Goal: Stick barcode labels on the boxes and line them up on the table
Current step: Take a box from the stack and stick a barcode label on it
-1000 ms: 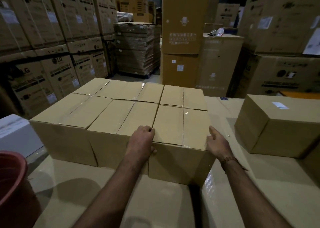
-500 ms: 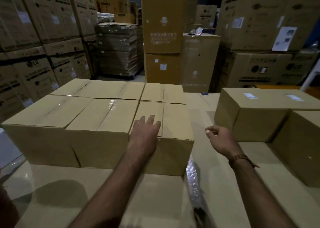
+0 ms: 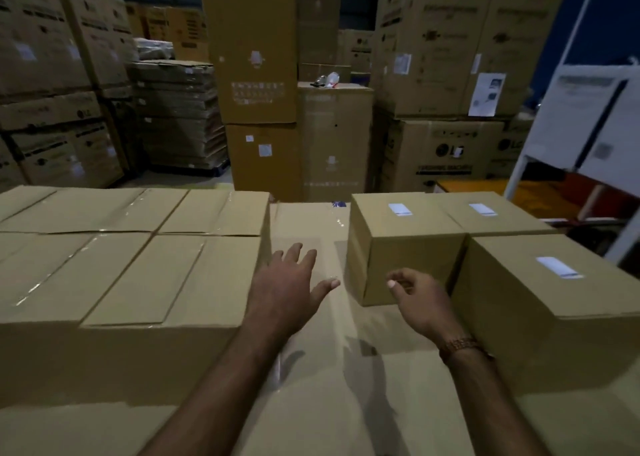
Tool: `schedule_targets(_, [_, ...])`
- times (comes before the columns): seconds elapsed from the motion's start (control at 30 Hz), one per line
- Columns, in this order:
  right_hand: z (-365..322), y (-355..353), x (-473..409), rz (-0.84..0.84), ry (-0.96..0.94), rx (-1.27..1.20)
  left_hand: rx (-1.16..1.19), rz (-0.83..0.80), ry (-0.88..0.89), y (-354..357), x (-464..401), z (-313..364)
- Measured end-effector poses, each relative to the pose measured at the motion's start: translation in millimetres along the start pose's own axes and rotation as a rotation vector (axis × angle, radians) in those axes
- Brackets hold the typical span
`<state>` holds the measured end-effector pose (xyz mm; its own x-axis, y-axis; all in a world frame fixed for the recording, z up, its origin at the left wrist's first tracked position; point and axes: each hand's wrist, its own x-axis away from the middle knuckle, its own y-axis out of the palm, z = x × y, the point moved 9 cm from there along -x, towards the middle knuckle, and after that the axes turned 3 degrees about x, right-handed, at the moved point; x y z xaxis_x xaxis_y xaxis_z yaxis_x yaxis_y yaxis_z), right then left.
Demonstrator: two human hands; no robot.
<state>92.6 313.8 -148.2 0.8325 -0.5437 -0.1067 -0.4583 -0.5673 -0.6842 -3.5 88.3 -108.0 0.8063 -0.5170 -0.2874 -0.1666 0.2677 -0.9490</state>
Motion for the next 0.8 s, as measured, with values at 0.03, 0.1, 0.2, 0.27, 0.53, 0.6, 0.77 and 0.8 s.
schedule_targets(0.03, [11, -16, -11, 0.02, 0.002, -0.003, 0.009, -0.007, 0.003, 7, -12, 15])
schedule_targets(0.1, [32, -44, -35, 0.056, 0.015, -0.004, 0.044, -0.015, 0.004, 21, -36, 41])
schedule_targets(0.2, [55, -70, -72, 0.07, 0.006, 0.004, 0.135, -0.011, -0.041, 39, -71, 69])
schedule_targets(0.27, [64, -80, -98, 0.077, 0.003, 0.032, 0.201, -0.029, -0.089, 54, -92, 82])
schedule_targets(0.53, [92, -83, -197, 0.107, 0.014, 0.446, 0.434, -0.117, -0.198, 114, -161, 109])
schedule_targets(0.6, [103, -70, -217, 0.047, 0.032, 0.631, 0.476, -0.132, -0.221, 135, -178, 107])
schedule_targets(0.77, [118, -46, -235, -0.014, 0.025, 0.833, 0.629, -0.091, -0.296, 156, -201, 104])
schedule_targets(0.8, [118, -44, -237, -0.003, 0.021, 0.821, 0.677, -0.085, -0.313, 155, -203, 105])
